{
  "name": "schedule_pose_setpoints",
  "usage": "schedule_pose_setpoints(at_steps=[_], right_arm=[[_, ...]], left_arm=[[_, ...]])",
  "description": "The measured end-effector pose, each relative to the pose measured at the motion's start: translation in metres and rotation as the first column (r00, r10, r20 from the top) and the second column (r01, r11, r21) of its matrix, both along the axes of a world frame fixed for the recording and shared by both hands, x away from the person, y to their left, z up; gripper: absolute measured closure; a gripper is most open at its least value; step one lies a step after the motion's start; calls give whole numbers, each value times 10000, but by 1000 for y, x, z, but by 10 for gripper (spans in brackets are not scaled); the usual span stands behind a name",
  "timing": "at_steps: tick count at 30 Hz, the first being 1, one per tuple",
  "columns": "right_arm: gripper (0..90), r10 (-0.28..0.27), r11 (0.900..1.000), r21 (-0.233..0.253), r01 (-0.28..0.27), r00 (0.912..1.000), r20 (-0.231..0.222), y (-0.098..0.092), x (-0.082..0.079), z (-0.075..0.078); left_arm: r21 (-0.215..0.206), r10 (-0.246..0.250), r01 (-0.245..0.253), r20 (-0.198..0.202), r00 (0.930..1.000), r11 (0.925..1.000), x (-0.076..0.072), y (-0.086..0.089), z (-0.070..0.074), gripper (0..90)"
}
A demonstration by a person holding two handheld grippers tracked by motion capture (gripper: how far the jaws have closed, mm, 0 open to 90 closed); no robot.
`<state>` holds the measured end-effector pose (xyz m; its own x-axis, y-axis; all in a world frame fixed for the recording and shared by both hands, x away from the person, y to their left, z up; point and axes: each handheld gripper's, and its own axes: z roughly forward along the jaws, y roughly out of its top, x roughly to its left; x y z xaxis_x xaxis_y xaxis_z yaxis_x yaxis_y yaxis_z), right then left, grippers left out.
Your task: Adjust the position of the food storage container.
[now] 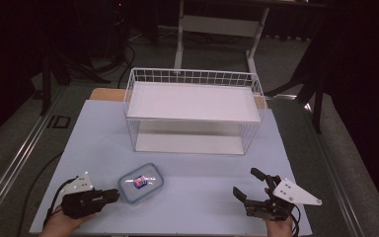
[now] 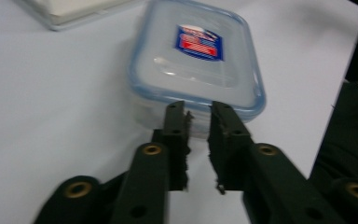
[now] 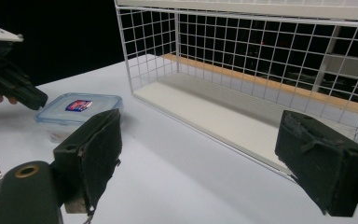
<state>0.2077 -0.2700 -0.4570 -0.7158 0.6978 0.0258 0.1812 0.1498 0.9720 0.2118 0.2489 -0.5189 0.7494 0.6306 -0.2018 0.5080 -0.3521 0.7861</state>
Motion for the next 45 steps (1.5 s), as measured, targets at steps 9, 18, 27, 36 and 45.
schedule_pose_setpoints(at_steps=[9,18,27,36,45], right_arm=[[147,-10,10000,-25,10,10000,-49,-1,1,-1],[147,50,10000,-17,-50,9999,-115,1,2,-1],[147,99,9999,-53,-99,9999,-34,1,1,0],[147,159,9999,-60,-159,9999,-52,1,1,0],[148,179,9997,-157,-180,9998,-72,1,1,-1]], left_arm=[[-34,211,-211,-155,9997,9998,11,0,-2,900],[943,200,-137,-664,9976,9954,10,-5,-11,900],[1008,495,-419,-737,9961,9940,28,-14,-12,900],[1088,439,-372,-591,9973,9934,46,-36,-11,900],[1041,136,-80,-533,9985,9945,64,-71,-11,900]])
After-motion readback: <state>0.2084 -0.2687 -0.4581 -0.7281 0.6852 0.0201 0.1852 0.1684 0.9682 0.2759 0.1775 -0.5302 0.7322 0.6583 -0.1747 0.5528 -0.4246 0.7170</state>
